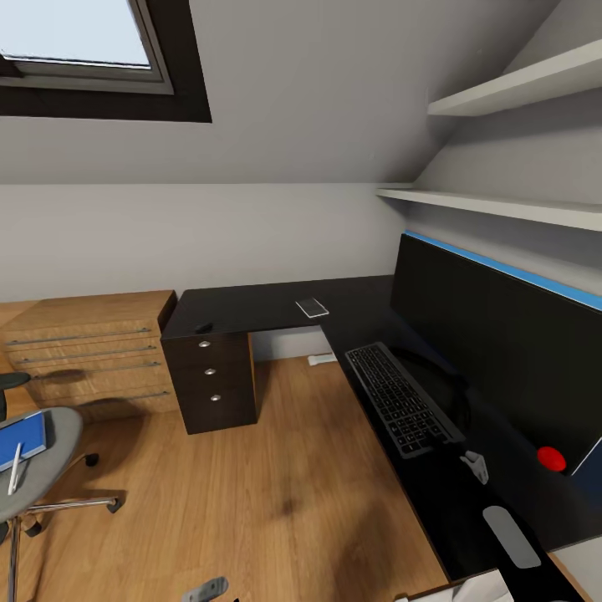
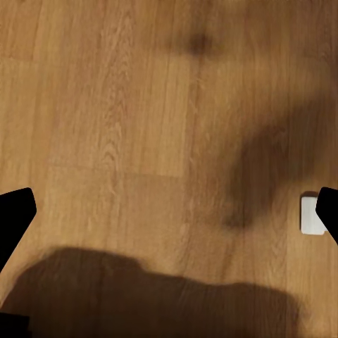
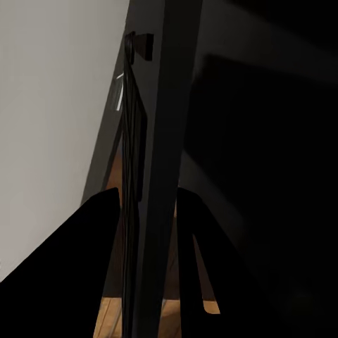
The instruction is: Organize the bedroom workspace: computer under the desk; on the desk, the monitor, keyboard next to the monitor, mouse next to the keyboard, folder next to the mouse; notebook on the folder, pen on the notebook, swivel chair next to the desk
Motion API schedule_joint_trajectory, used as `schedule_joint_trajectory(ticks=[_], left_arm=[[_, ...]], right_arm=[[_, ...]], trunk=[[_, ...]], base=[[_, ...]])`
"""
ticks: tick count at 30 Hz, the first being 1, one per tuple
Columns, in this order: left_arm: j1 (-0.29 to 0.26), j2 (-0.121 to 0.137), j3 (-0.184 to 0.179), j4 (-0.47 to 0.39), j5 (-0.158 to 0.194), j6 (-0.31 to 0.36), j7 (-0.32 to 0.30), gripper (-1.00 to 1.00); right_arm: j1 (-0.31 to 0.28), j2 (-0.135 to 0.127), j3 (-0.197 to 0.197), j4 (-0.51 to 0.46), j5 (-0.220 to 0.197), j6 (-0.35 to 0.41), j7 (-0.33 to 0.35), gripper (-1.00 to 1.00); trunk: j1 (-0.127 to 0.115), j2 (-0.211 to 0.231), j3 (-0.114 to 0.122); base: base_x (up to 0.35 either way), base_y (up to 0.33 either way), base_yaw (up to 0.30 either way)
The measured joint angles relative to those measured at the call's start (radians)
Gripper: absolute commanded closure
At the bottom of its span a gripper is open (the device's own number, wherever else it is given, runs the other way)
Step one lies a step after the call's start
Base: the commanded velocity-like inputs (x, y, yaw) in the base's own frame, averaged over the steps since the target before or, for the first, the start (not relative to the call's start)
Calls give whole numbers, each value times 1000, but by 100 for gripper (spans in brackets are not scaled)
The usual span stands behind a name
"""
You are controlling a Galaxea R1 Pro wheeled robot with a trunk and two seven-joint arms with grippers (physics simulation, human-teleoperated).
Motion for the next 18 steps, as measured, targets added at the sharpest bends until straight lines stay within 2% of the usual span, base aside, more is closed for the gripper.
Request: schedule_joint_trajectory(ticks=[18], left_arm=[[0, 0, 1, 0, -3, 0, 1, -100]], right_arm=[[0, 0, 1, 0, 0, 0, 2, 100]], trunk=[[0, 0, 0]], base=[[15, -14, 0]])
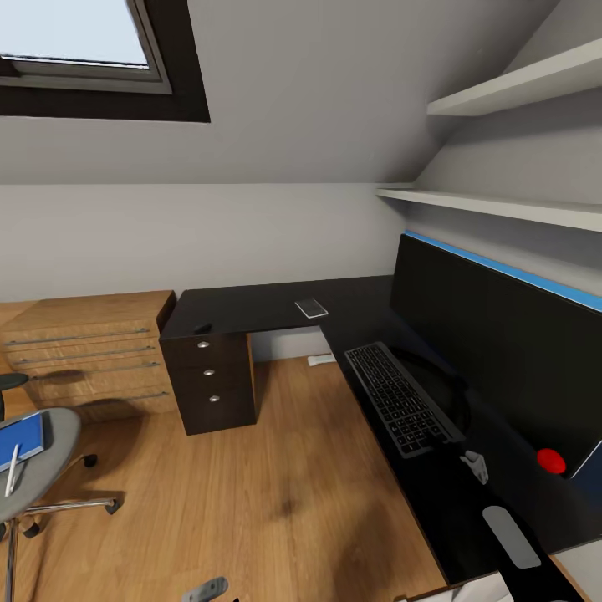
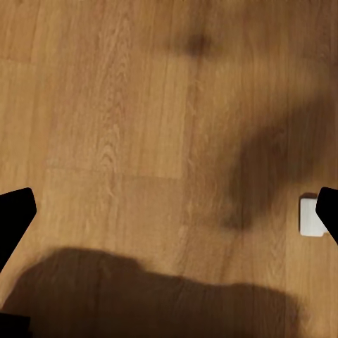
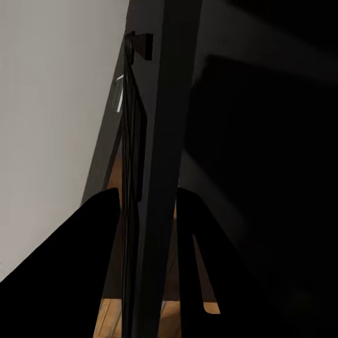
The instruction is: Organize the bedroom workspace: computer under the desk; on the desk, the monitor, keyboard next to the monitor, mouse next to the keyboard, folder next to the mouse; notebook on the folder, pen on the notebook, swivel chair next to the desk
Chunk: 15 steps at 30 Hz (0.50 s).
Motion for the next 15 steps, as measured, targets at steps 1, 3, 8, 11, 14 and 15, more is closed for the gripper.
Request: schedule_joint_trajectory(ticks=[1, 3, 8, 11, 14, 15], left_arm=[[0, 0, 0, 0, 0, 0, 1, -100], [0, 0, 0, 0, 1, 0, 2, -100], [0, 0, -1, 0, 2, 1, 2, -100], [0, 0, -1, 0, 3, 2, 2, -100], [0, 0, -1, 0, 3, 2, 2, -100], [0, 0, -1, 0, 3, 2, 2, -100]], right_arm=[[0, 0, 0, 0, 0, -1, -1, 100], [0, 0, -1, 0, 0, -2, -2, 100], [0, 0, -2, 0, 1, -5, -3, 100], [0, 0, -2, 0, 1, -6, -3, 100], [0, 0, -1, 0, 2, -7, -5, 100], [0, 0, -1, 1, 2, -8, -6, 100]], trunk=[[0, 0, 0], [0, 0, 0], [15, -28, -12], [23, -42, -19], [23, -42, -19], [23, -42, -19]], base=[[2, -2, 0], [1, -1, 0], [0, 0, 0], [0, 0, 0], [0, 0, 0], [0, 0, 0]])
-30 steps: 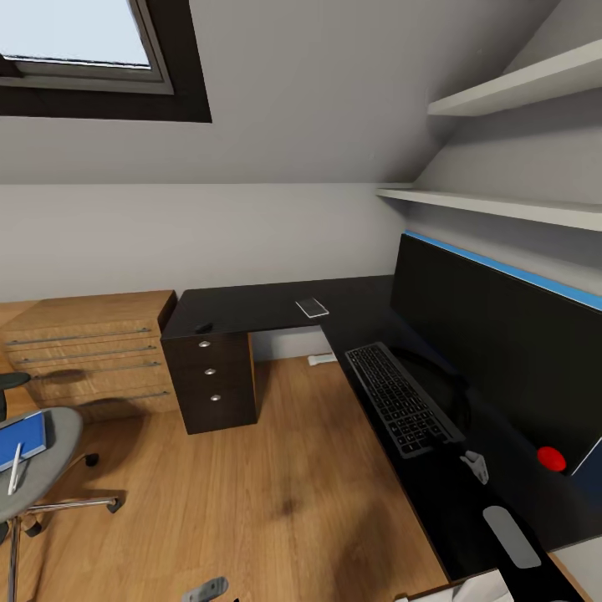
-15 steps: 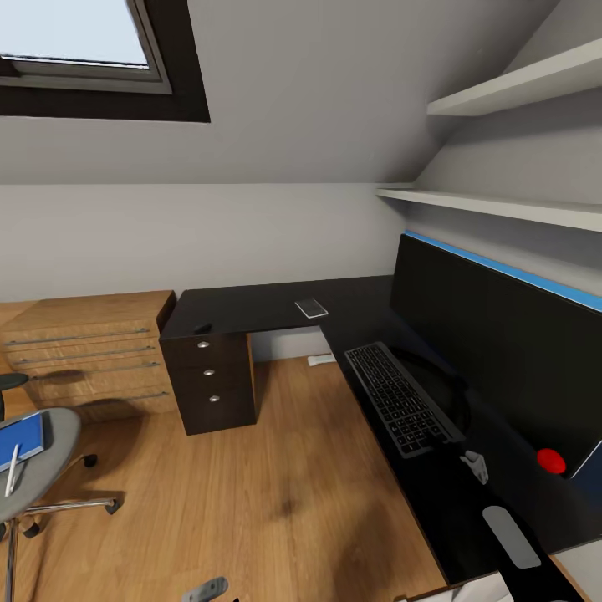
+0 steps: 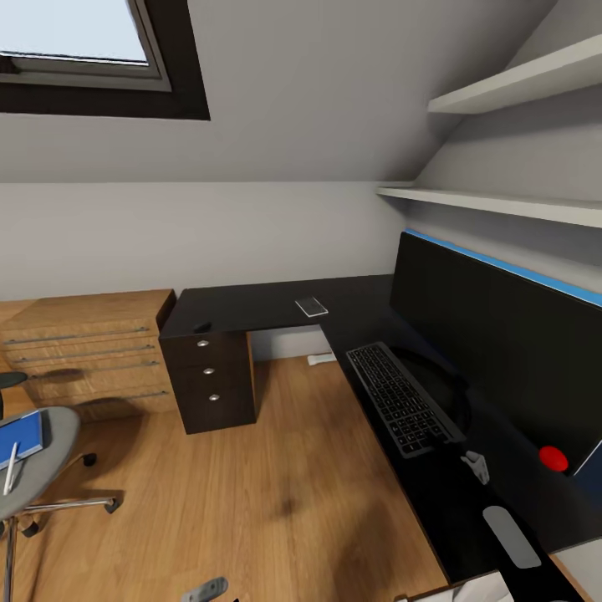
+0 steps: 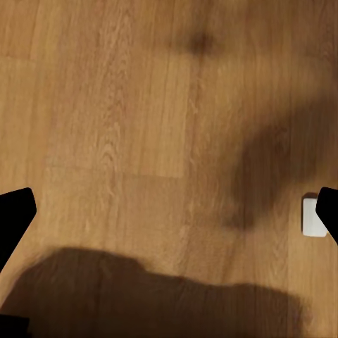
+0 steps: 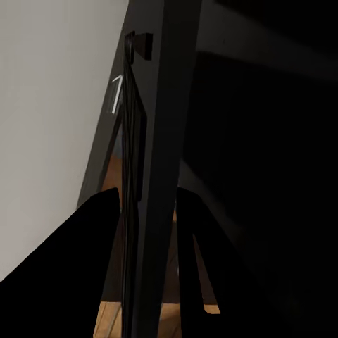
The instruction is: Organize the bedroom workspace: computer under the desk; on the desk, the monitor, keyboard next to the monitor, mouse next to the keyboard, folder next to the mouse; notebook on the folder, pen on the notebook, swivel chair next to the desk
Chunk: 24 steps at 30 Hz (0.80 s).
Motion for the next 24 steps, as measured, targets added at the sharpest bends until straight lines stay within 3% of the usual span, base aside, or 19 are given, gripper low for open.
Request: schedule_joint_trajectory(ticks=[12, 24], left_arm=[[0, 0, 0, 0, -2, 0, 0, -100], [0, 0, 0, 0, -3, 0, 0, -100]], right_arm=[[0, 0, 3, 1, 2, -30, -2, 100], [0, 0, 10, 2, 5, -30, -16, 100]], trunk=[[42, -77, -34], [42, -77, -35]], base=[[0, 0, 0], [0, 0, 0]])
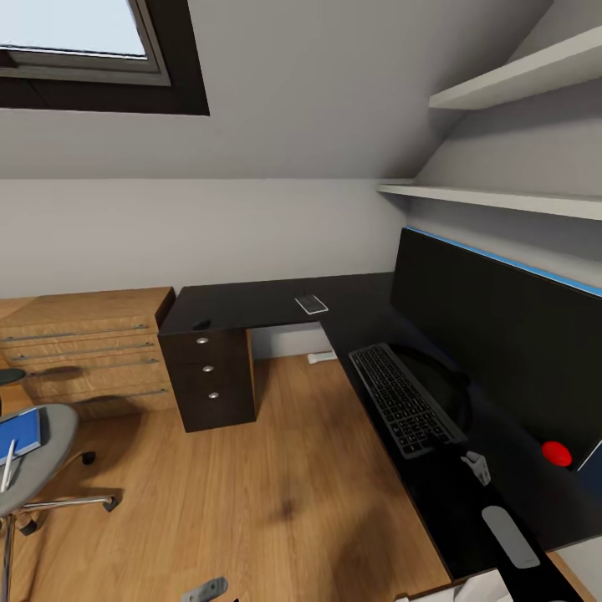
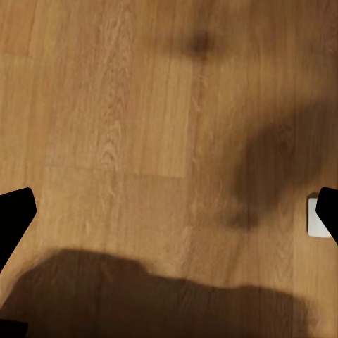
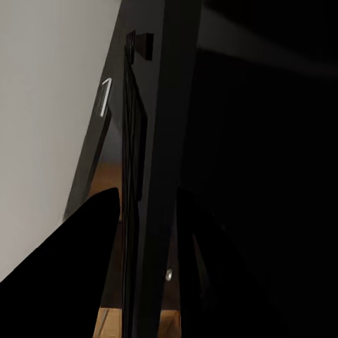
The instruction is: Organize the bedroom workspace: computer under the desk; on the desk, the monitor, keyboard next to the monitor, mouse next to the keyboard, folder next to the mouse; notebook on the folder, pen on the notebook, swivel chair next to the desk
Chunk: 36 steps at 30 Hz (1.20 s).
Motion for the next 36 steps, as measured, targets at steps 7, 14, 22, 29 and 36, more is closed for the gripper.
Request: schedule_joint_trajectory(ticks=[7, 14, 22, 29, 36], left_arm=[[0, 0, 0, 0, 0, 0, 1, -100], [0, 0, 0, 0, 0, 0, 1, -100], [0, -1, 0, 0, 1, 0, -1, -100], [0, 0, 0, 0, 2, 0, 0, -100], [0, 0, 4, 0, 4, -1, -3, -100]], right_arm=[[0, 0, 1, -3, -10, 4, -9, 100], [0, 0, 1, -3, -10, 4, -9, 100], [0, 0, -1, -3, -11, 4, -1, 100], [0, 0, 0, -3, -11, 4, -1, 100], [0, 0, 0, -3, -11, 4, -1, 100]], trunk=[[0, 0, 0], [0, 0, 0], [15, -28, -12], [15, -28, -12], [15, -28, -12]], base=[[0, 0, 0], [0, 0, 0], [0, 0, 0], [0, 0, 0], [0, 0, 0]])
